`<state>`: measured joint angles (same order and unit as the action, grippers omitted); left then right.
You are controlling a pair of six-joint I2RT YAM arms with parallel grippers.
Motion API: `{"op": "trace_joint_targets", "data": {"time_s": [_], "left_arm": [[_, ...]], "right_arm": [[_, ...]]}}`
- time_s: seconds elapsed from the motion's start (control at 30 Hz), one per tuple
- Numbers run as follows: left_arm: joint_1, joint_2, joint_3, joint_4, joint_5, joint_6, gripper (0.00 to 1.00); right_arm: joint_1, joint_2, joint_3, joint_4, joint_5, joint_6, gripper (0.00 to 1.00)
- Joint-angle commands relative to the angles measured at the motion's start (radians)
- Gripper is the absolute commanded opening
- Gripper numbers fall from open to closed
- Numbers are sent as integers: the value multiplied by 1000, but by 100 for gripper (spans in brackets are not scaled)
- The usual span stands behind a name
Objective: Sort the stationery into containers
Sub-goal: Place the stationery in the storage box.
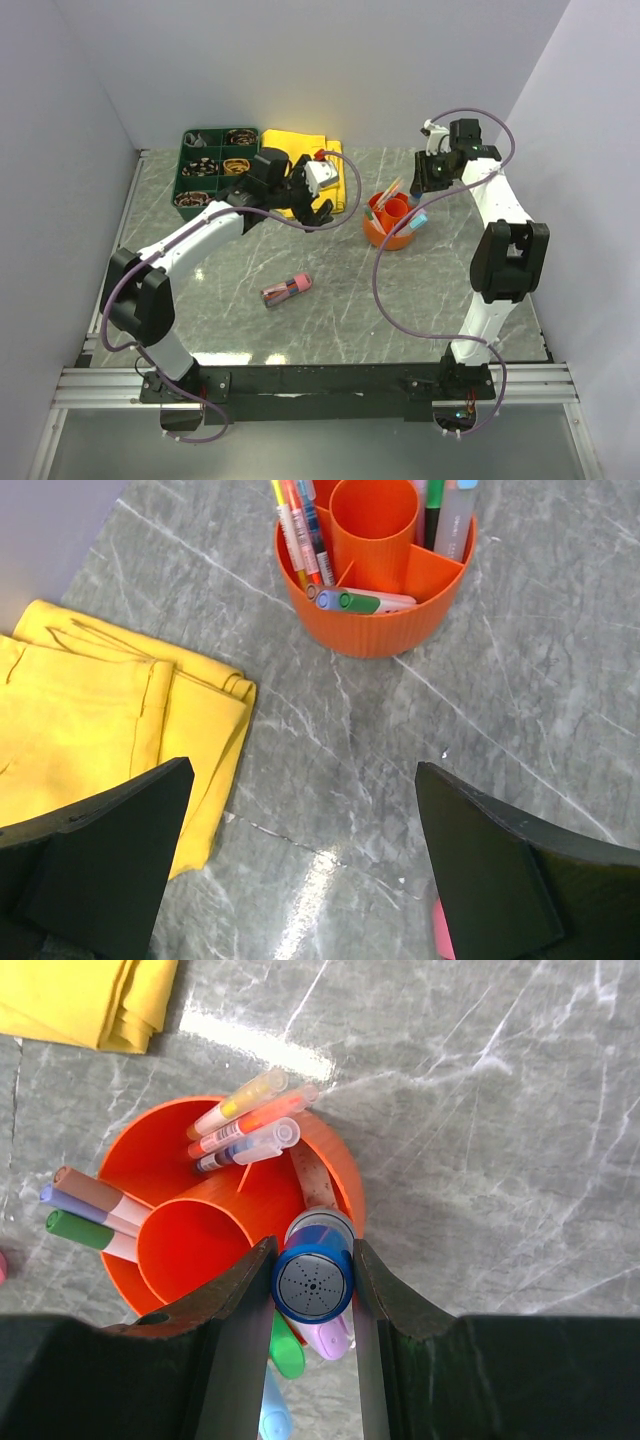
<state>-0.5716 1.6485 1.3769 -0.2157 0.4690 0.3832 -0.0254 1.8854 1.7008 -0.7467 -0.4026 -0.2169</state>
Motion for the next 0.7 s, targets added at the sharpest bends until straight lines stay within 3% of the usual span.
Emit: {"op": "trace_joint_targets", "data": {"time_s": [0.0, 0.27, 0.33, 0.43, 0.67], "left_arm": [[18, -50, -15, 1, -16, 22, 99], [33, -70, -58, 6, -64, 14, 99], [39, -84, -75, 7, -66, 10, 99], [49, -96, -90, 4, -69, 13, 99], [78, -127, -119, 7, -67, 0, 99]], "right_arm": [[16, 7, 33, 3, 7, -13, 9], [58, 1, -6, 10, 31, -13, 15], [67, -2, -13, 15, 53, -6, 27], [76, -9, -20, 18, 77, 2, 37], [79, -80, -55, 20, 110, 10, 49]]}}
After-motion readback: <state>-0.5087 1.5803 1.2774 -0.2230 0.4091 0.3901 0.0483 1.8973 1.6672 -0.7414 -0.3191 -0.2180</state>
